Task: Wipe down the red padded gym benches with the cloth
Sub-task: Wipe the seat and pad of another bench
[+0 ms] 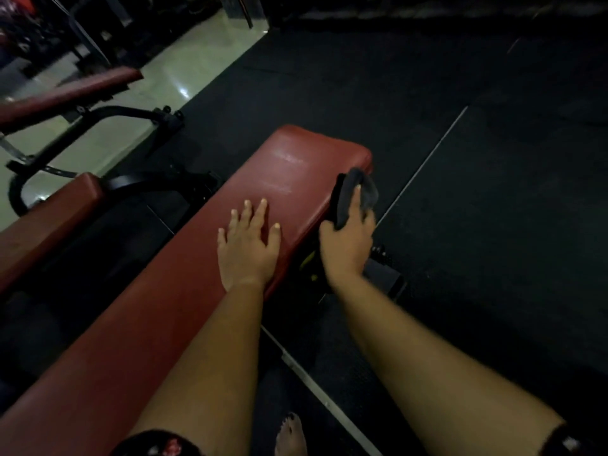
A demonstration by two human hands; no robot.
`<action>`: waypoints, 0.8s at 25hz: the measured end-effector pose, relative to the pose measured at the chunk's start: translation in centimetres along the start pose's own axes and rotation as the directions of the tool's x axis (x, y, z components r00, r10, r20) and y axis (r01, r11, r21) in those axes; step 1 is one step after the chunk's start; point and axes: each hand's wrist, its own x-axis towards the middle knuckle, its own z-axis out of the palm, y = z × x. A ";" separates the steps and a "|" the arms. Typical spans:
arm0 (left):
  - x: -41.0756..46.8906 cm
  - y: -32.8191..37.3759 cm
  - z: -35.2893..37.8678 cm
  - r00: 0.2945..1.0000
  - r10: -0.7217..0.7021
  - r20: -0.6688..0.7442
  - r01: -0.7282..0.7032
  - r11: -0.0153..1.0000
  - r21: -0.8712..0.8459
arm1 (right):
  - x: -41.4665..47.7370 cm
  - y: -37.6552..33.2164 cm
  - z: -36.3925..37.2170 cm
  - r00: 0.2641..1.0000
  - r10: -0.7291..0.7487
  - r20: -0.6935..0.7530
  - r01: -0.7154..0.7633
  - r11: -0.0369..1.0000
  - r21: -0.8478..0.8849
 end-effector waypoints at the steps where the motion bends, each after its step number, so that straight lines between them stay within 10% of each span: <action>1: 0.0 0.0 0.0 1.000 -0.001 -0.002 0.001 1.000 -0.003 | -2.5 0.3 0.8 1.000 -0.005 0.008 0.005 1.000 0.001; 7: -0.3 -0.1 -0.1 1.000 0.003 -0.010 -0.003 1.000 -0.025 | 0.3 0.1 0.2 0.997 0.066 -0.032 -0.061 0.987 0.146; 15: -0.2 -0.1 0.1 1.000 -0.007 -0.020 0.007 1.000 -0.016 | -1.6 -2.0 0.6 0.999 -0.019 -0.039 0.016 0.995 -0.094; 20: -0.2 0.0 0.0 0.999 -0.009 -0.033 0.008 0.999 -0.036 | 6.0 -2.8 -3.2 0.997 0.060 -0.042 -0.055 0.993 0.108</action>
